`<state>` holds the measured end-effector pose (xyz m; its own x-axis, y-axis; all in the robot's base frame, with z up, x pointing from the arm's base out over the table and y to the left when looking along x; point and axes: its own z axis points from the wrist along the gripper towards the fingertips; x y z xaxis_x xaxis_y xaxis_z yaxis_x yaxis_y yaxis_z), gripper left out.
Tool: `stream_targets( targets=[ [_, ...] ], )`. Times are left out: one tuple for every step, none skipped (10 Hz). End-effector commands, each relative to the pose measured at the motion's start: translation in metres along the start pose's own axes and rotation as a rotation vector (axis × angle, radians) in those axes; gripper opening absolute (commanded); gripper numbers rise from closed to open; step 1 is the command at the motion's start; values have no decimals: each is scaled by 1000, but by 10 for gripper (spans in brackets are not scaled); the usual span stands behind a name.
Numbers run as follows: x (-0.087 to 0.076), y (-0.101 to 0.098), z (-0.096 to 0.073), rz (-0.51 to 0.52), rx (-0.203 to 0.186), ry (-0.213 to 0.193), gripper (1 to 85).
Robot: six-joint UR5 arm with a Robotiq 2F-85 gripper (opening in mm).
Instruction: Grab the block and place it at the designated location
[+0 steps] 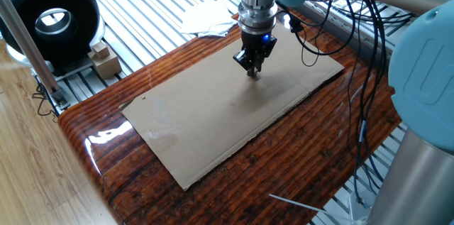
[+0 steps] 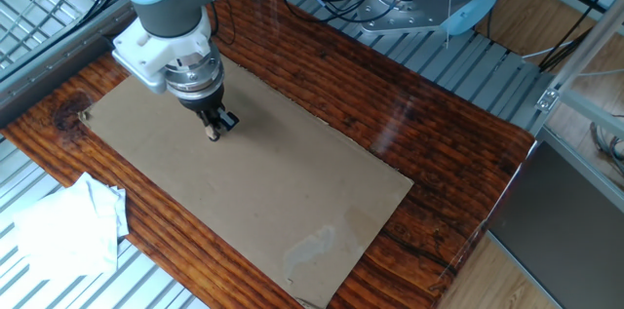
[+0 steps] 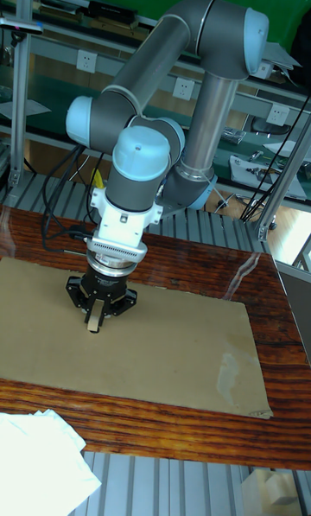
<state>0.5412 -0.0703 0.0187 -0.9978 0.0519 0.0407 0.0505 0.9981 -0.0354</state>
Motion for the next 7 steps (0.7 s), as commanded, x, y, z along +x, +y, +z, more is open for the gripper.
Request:
stream_targets(
  targets=[
    [-1,2,-1,7,-13,-5,10],
    [-1,2,-1,5,-12,-5,10],
    [-1,2,-1,5,-12,-5,10],
    [-1,2,0,5,-12,-5,10],
    [-1,3,0,7,-15,-5,10],
    [-1,3,0,7,-16,-5,13],
    [-1,4,0,7,-19,-6,17]
  ],
)
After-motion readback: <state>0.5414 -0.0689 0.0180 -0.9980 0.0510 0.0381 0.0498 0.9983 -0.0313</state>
